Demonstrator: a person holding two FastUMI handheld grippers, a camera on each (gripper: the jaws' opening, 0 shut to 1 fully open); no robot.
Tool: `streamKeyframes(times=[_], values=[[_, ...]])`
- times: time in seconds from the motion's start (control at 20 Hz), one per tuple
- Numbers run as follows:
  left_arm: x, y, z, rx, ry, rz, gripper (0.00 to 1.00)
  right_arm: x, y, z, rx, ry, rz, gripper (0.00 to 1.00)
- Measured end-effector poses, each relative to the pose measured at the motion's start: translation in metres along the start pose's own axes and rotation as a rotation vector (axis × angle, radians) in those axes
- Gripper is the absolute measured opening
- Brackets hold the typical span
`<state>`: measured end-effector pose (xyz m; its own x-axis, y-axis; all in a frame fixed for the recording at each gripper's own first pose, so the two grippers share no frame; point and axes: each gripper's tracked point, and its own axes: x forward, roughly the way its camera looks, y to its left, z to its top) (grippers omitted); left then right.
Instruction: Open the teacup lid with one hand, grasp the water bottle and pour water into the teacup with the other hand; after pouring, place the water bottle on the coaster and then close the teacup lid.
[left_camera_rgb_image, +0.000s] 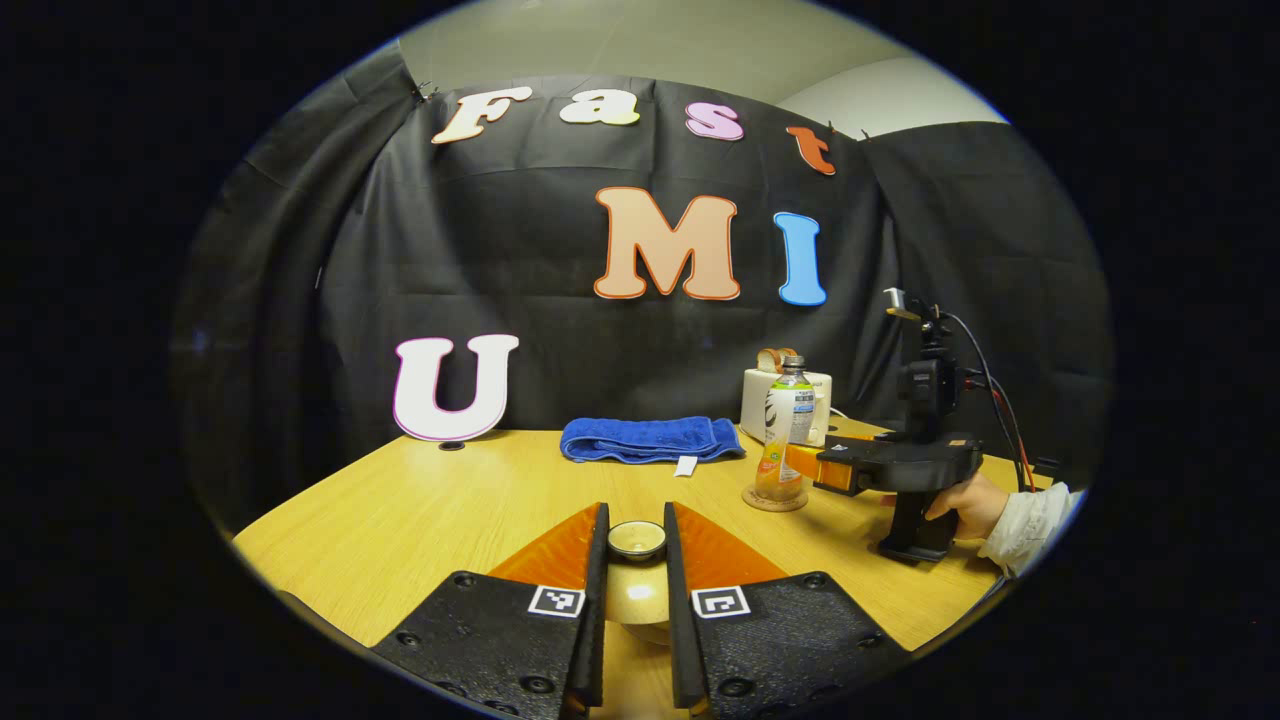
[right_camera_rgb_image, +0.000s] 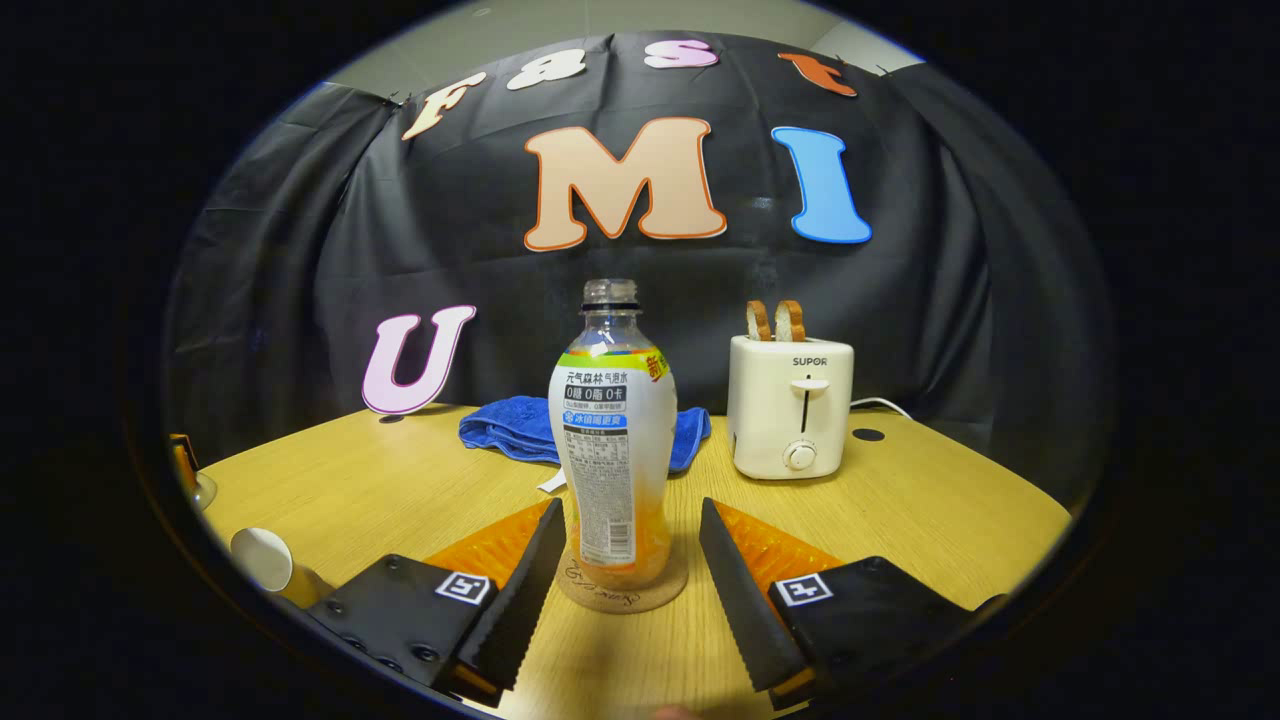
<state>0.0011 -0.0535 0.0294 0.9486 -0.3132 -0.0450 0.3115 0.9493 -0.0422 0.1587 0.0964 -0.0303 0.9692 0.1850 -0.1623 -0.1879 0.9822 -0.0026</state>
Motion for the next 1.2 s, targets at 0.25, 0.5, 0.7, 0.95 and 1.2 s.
streamKeyframes(times=[0.25, 0.5, 0.7, 0.95, 1.2], values=[[0.017, -0.013, -0.010, -0.001, 0.010, -0.025, 0.24, -0.030, -0.006, 0.009, 0.033, -0.035, 0.010, 0.87], [0.027, -0.024, -0.025, 0.029, 0.045, -0.032, 0.24, -0.052, -0.006, 0.025, 0.060, -0.086, 0.027, 0.91], [0.032, -0.029, -0.036, 0.045, 0.065, -0.027, 0.24, -0.064, -0.001, 0.030, 0.053, -0.104, 0.045, 0.82], [0.036, -0.033, -0.046, 0.049, 0.087, -0.021, 0.24, -0.073, 0.009, 0.032, 0.031, -0.116, 0.068, 0.86], [0.036, -0.033, -0.048, 0.061, 0.082, -0.008, 0.28, -0.081, 0.019, 0.030, 0.048, -0.105, 0.093, 0.82]])
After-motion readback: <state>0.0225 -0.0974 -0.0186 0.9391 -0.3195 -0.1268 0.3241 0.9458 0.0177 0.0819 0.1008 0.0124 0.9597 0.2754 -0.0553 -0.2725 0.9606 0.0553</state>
